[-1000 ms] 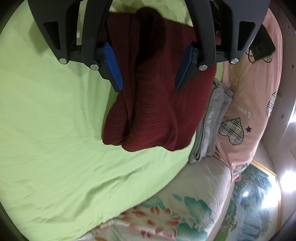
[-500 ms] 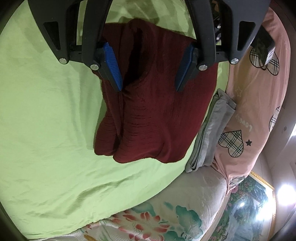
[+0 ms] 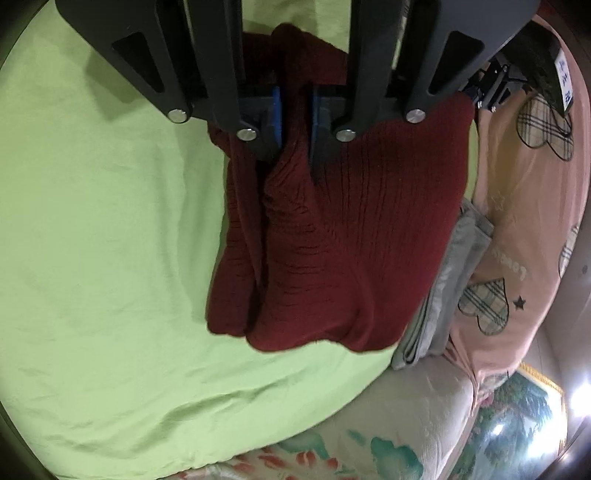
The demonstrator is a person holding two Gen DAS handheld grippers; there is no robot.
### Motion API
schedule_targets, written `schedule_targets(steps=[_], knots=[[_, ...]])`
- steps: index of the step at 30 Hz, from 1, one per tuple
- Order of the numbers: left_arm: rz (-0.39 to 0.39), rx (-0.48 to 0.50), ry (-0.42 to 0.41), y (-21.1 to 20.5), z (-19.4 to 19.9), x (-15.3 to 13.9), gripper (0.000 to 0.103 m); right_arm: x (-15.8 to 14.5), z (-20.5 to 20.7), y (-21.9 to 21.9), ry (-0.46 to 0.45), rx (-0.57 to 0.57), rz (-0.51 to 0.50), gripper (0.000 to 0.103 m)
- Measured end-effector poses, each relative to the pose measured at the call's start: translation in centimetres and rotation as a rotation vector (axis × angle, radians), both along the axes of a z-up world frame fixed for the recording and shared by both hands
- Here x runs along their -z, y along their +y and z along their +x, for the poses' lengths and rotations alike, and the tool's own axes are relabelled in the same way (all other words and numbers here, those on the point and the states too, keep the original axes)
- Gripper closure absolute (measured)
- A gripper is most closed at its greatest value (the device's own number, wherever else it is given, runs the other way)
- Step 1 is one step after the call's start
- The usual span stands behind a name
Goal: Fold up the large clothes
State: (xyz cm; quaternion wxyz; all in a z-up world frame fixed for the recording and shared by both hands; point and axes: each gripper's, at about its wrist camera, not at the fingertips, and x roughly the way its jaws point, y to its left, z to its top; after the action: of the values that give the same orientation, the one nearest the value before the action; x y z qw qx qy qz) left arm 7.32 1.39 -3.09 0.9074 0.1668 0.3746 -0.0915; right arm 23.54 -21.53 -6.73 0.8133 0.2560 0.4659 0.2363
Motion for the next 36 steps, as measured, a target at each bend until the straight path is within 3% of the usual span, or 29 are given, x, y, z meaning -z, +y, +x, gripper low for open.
schedule_targets(steps=[4,7,10,11,13,15,17,18,19,20,21,24,27,36], knots=[[-0.187,0.08,0.047,3.8,-1.5,-3.5,0.082,-2.5,-1.7,-2.0,-0.069,0.077,-0.028,0.078],[-0.448,0.104,0.07,7.3,-0.4,-6.3,0.083,-5.3,-3.3,-2.6,-0.158,0.127,-0.033,0.077],[-0.737,0.171,0.132,8.9,3.2,-6.5,0.083,-6.4,-3.6,0.2,-0.208,0.006,0.048,0.076],[-0.775,0.196,0.152,8.4,4.6,-5.8,0.083,-6.3,-3.6,1.0,-0.206,-0.028,0.065,0.076],[-0.813,0.259,0.233,7.3,6.5,-4.3,0.083,-5.3,-3.2,3.5,-0.172,-0.096,0.086,0.076],[-0.813,0.246,0.307,6.4,8.3,-1.7,0.084,-4.1,-2.9,4.7,-0.14,-0.124,0.067,0.076],[-0.8,0.218,0.413,5.9,9.7,1.5,0.096,-2.2,-2.2,5.1,-0.092,-0.119,-0.003,0.076],[-0.81,0.186,0.441,6.1,10.0,2.8,0.102,-1.3,-1.9,5.0,-0.072,-0.104,-0.045,0.081],[-0.866,0.183,0.473,6.6,10.3,3.9,0.102,-0.4,-1.6,4.6,-0.053,-0.09,-0.069,0.087],[-0.92,0.181,0.481,7.1,10.4,4.3,0.102,0.8,-1.3,3.8,-0.033,-0.078,-0.044,0.101],[-0.939,0.175,0.477,7.4,10.4,4.4,0.102,1.4,-1.4,3.2,-0.024,-0.065,-0.018,0.103],[-0.881,0.18,0.445,6.6,10.1,4.0,0.102,2.4,-1.0,1.7,-0.002,-0.053,0.069,0.103],[-0.823,0.181,0.418,5.6,9.4,3.8,0.102,2.1,-1.3,1.7,-0.021,-0.052,0.041,0.103],[-0.776,0.159,0.424,5.1,8.4,3.4,0.102,2.0,-1.8,1.6,0.004,-0.022,-0.013,0.103]])
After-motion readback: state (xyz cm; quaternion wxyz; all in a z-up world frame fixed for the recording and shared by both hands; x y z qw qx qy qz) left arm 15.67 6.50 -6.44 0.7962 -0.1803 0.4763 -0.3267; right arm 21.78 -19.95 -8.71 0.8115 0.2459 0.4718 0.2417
